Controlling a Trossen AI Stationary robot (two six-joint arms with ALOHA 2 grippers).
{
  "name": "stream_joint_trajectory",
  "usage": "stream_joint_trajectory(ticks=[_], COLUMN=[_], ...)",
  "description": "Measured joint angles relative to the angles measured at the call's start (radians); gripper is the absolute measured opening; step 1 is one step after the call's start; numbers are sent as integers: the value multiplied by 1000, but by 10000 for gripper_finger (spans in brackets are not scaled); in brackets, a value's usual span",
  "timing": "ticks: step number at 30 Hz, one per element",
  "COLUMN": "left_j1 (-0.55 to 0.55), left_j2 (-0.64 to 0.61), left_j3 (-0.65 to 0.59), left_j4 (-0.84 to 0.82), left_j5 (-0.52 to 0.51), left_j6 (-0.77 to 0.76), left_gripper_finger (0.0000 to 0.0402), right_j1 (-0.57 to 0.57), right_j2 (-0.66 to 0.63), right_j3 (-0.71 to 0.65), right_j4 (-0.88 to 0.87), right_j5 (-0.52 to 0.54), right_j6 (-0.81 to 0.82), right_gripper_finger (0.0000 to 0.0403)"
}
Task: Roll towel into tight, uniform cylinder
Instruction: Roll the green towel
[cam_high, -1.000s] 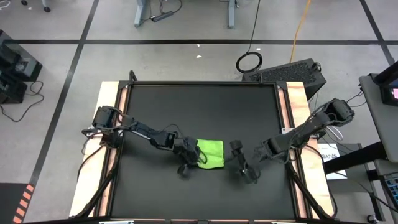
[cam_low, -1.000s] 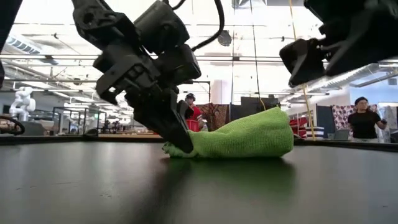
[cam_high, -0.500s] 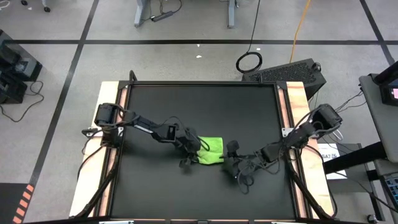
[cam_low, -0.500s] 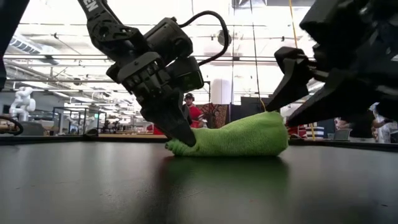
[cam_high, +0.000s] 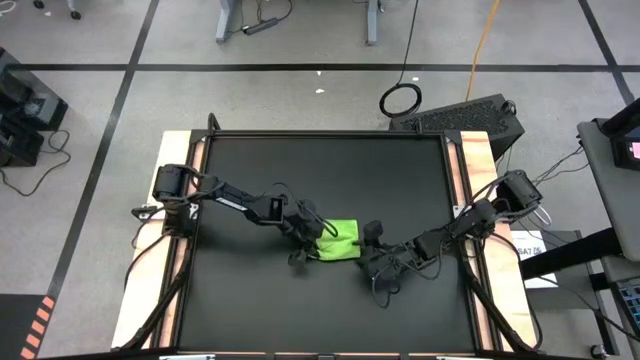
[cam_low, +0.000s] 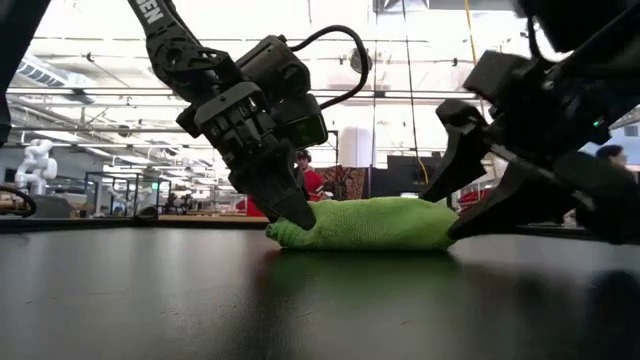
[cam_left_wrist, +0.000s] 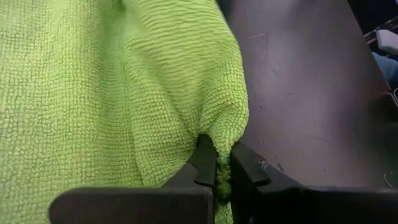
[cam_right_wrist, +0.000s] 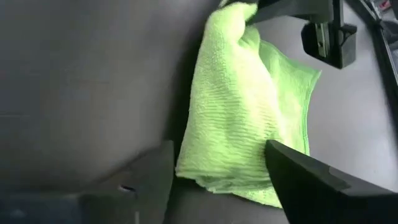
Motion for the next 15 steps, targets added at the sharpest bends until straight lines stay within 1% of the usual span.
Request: stream_joint_trajectory(ticks=[6, 9, 12, 15], left_j1=[0, 0, 0, -1], left_j2=[-1, -1, -2, -2], left_j3=[1, 1, 1, 2], left_j4=[-1, -1, -4, -18], left_j5=[13, 18, 20, 22], left_j6=[1, 1, 1, 3], left_gripper_finger=[17, 17, 17, 17], right_j1=[-47, -67, -82, -88], right_j2=[56, 80, 102, 111], right_j3=[0, 2, 4, 4], right_j4=[60, 87, 91, 88], right_j5=[-21, -21, -17, -25], right_j6=[28, 36, 73, 98], right_gripper_finger=[302, 321, 316, 284])
